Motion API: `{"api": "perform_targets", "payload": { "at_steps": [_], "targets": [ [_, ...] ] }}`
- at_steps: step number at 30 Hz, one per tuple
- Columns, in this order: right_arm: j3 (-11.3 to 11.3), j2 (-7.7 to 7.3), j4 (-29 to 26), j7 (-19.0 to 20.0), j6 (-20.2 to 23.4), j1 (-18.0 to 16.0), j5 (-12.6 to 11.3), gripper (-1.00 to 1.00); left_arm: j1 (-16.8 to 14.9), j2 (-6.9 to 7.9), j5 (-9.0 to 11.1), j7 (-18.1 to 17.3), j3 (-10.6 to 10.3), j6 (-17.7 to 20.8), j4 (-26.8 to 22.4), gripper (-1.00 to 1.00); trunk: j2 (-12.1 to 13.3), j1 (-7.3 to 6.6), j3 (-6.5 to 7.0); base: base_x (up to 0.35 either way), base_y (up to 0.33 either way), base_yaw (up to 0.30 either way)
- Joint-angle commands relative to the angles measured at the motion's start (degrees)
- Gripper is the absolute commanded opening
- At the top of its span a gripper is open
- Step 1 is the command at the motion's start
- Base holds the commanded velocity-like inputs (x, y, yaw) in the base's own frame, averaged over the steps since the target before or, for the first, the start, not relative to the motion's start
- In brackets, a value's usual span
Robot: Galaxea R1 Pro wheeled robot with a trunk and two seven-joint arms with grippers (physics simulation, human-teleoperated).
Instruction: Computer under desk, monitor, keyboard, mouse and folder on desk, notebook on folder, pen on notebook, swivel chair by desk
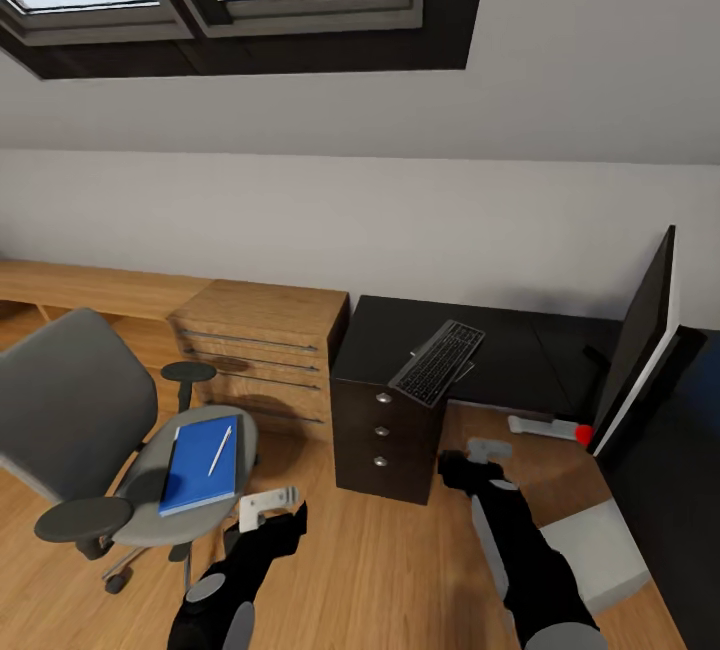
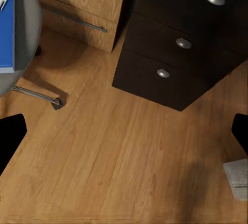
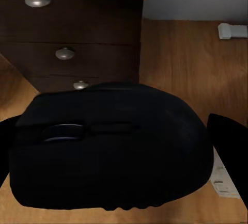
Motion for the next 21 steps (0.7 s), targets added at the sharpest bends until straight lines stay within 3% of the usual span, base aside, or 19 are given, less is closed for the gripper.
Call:
{"api": "perform_targets", "payload": {
  "at_steps": [1,4,21],
  "targets": [
    [-0.2,-0.06,4.1,-0.2,3.3,-4.8,-0.6,-1.00,0.0,0.00,0.5,0.5,0.8,0.3,0.7,1.00,-0.1,0.01,-0.10,0.000,0.000,0.000],
    [-0.4,-0.18,4.8,0.0,3.9,-5.4,-1.0,-1.00,0.0,0.00,0.5,0.5,3.5,0.3,0.9,1.00,-0.1,0.01,-0.10,0.000,0.000,0.000],
    [-0.2,-0.12,-0.7,0.0,4.5,-4.5,-1.0,-1.00,0.0,0.00,0.5,0.4,3.7,0.3,2.2,1.00,-0.1,0.01,-0.10,0.000,0.000,0.000]
  ]
}}
